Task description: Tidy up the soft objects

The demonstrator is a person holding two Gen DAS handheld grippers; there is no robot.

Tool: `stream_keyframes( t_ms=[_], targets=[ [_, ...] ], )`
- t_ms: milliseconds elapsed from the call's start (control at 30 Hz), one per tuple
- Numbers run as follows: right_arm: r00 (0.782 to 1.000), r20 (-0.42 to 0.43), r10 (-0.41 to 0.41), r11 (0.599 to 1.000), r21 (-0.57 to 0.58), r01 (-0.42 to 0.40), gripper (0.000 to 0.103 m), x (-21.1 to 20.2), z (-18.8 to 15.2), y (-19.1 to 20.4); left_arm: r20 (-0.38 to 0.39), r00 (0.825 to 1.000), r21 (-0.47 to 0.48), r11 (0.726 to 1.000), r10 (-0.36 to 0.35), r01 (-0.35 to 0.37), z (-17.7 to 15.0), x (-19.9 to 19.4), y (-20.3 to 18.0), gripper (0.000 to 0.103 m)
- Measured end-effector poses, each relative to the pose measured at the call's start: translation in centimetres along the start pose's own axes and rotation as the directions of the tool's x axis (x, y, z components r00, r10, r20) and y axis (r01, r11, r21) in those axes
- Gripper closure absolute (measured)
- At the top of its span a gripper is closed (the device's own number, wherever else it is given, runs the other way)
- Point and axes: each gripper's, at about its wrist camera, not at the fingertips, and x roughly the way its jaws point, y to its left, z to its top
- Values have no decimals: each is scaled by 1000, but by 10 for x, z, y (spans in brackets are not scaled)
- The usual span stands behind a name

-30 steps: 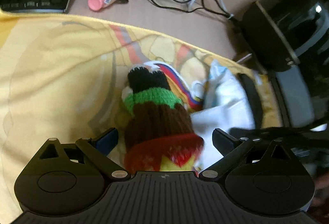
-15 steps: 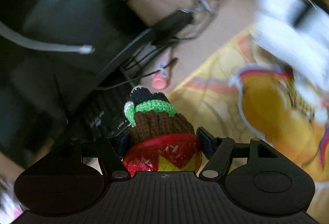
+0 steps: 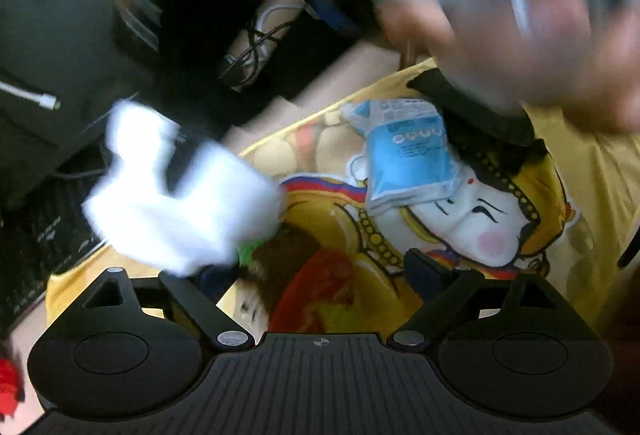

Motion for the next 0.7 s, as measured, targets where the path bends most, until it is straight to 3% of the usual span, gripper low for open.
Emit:
stream_keyframes(
  t_ms=[133, 300, 467, 567, 700],
  targets=[
    [983, -38, -179, 984, 0, 179, 97, 9, -17, -21, -47, 999, -61, 998, -11, 8, -8, 2, 8, 9],
    [970, -29, -241, 970, 7, 241, 97, 0, -25, -39, -71, 995, -145, 988, -66, 55, -7, 4, 17, 9],
    [940, -10, -341, 937, -76, 340, 97, -4, -34, -40, -85, 993, -191, 979, -88, 70, -7, 10, 17, 8],
    [952, -1, -307, 952, -6, 307, 97, -17, -34, -45, -100, 992, -187, 980, -82, 62, -6, 12, 14, 8],
    [996, 12, -87, 991, 101, 85, 97, -45, -39, -43, -112, 991, -173, 983, -75, 55, -8, 11, 11, 7]
  ],
)
